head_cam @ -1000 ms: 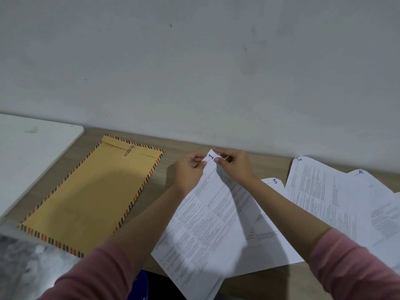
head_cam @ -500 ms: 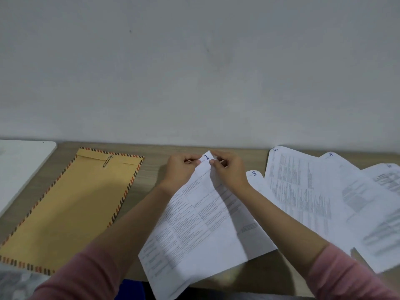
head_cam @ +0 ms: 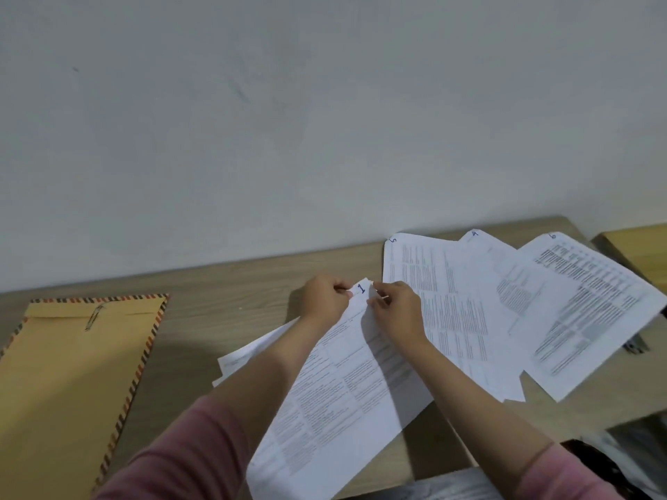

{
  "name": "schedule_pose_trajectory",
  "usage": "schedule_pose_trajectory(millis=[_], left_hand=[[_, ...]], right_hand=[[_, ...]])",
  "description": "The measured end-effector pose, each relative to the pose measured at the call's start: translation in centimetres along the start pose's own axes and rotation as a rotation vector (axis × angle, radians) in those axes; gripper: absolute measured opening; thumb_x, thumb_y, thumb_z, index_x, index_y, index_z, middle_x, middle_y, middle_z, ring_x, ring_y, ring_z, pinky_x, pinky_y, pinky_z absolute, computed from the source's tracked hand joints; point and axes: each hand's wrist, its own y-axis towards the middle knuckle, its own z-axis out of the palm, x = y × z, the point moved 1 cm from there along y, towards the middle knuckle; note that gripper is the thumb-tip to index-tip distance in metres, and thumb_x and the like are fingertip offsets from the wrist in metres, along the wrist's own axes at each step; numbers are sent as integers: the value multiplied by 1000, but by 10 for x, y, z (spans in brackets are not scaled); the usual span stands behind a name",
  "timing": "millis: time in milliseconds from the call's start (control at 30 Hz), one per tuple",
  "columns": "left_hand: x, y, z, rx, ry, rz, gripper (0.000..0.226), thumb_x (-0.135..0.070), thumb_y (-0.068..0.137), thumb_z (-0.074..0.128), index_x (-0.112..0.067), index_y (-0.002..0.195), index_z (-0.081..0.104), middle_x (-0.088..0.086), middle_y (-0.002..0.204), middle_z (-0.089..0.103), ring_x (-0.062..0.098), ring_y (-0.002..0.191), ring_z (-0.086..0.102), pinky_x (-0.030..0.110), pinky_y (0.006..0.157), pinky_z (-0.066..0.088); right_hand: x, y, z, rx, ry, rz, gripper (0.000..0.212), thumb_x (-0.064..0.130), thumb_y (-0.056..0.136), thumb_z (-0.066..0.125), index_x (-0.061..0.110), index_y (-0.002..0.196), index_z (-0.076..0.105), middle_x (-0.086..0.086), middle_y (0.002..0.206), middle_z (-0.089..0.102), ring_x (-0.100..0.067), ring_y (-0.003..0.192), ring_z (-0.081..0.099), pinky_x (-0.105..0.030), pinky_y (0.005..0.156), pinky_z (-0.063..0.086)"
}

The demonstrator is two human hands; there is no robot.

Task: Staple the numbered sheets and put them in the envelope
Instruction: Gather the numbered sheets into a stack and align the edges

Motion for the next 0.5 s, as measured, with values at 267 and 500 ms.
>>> schedule_pose_trajectory(millis=[267, 500], left_hand=[[9, 6, 19, -80, 125, 21, 17, -17, 84, 66, -25, 96, 75, -6, 97, 75, 14, 99, 65, 35, 102, 37], [11, 10, 16, -75, 31, 36, 19, -13, 86, 63, -19, 99, 75, -5, 98, 74, 13, 93, 66, 13, 68, 38]], right_hand=[[-12, 11, 9, 43, -84, 30, 22, 5, 85, 53, 7, 103, 66, -10, 98, 58, -24, 88, 55, -29, 71, 39], [-10, 16, 8, 27, 66, 30, 15, 10, 82, 64, 13, 95, 72, -2, 86, 71, -13, 76, 62, -18, 66, 45]])
